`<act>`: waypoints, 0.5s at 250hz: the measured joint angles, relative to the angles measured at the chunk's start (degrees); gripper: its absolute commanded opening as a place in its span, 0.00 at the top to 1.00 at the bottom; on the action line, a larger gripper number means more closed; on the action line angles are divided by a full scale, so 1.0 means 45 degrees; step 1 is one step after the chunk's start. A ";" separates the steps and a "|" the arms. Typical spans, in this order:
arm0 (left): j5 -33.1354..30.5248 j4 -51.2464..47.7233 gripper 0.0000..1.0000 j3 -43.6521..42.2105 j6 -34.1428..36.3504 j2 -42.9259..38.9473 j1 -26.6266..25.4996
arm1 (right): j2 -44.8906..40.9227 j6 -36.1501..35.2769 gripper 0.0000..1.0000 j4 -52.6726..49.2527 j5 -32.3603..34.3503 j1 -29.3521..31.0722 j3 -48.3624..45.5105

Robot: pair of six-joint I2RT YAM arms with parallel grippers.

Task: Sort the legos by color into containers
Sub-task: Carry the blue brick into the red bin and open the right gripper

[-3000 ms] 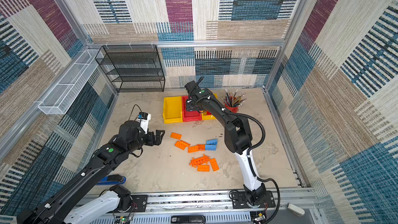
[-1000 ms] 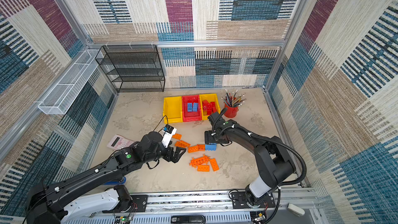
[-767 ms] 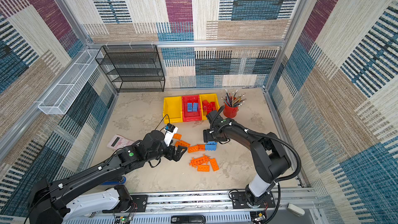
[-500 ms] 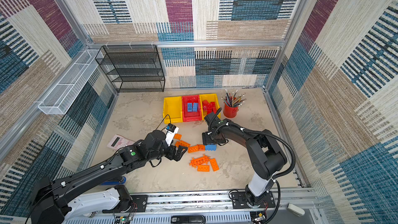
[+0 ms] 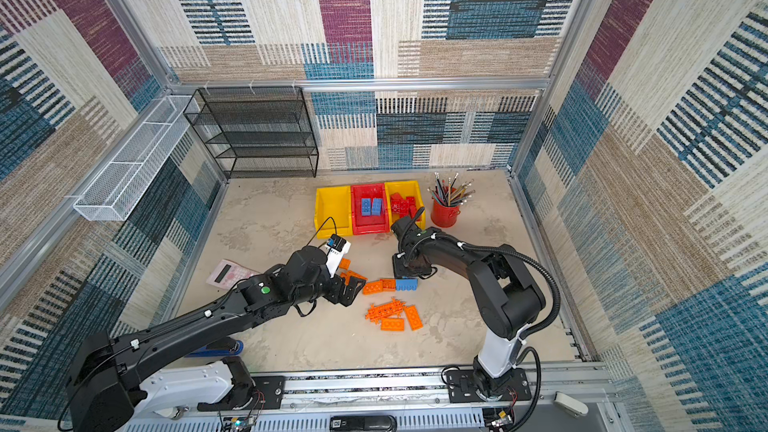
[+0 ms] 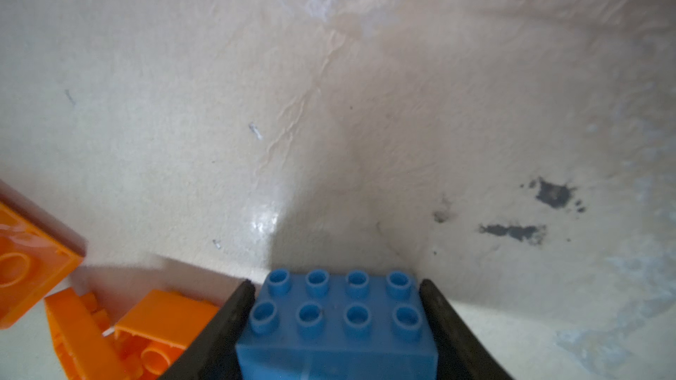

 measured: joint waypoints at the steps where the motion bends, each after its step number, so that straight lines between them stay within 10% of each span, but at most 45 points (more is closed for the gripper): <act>1: 0.0000 0.0000 0.01 0.0000 0.0005 0.0005 0.0000 | 0.0005 0.0000 0.42 -0.0005 0.0005 0.0000 0.0010; 125: 0.0835 0.0053 0.01 -0.0505 -0.0039 -0.0724 0.2730 | 0.2516 -0.0597 0.42 -0.1860 0.0083 -0.0010 0.7951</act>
